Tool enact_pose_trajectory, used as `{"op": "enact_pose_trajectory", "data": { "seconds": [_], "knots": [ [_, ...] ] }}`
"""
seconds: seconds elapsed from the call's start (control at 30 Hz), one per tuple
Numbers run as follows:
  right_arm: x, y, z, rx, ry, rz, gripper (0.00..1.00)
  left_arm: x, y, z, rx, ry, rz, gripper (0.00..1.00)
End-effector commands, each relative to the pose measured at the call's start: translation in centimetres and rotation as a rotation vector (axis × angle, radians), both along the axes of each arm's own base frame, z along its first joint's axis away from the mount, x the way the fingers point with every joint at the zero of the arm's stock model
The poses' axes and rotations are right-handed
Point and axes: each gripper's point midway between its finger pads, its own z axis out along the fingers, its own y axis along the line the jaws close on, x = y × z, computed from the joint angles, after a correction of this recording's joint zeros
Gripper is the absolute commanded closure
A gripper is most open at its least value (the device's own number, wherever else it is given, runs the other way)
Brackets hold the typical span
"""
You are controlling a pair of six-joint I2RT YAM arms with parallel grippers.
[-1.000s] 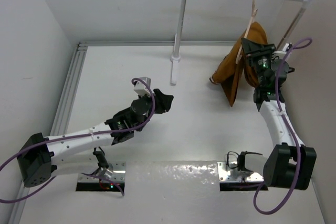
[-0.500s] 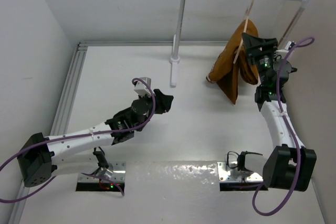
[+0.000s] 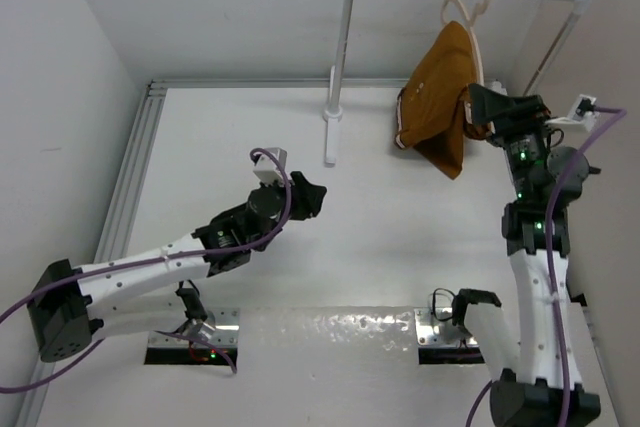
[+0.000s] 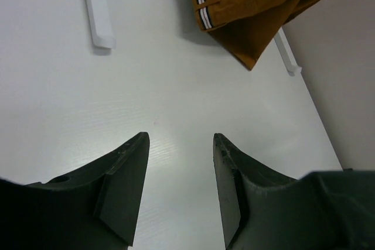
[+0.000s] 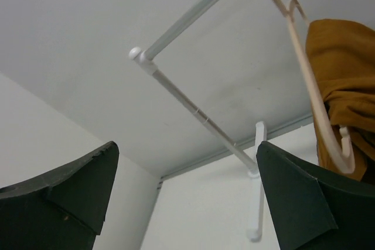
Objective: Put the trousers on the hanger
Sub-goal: Place the trousers on the hanger, then reset both arms
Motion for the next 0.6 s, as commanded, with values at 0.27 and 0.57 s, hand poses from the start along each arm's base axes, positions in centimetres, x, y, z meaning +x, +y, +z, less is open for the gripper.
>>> {"op": "enact_pose_trajectory", "data": {
  "seconds": [0.27, 0.57],
  "knots": [
    [-10.7, -1.5, -2.3, -0.24, 0.024, -0.188, 0.01, -3.8, 5.9, 10.9, -0.207, -0.199, -0.006, 0.52],
    [-11.3, -2.1, -3.4, -0.222, 0.028, -0.224, 0.01, -4.6, 8.2, 11.9, -0.181, -0.222, 0.02, 0.5]
  ]
}}
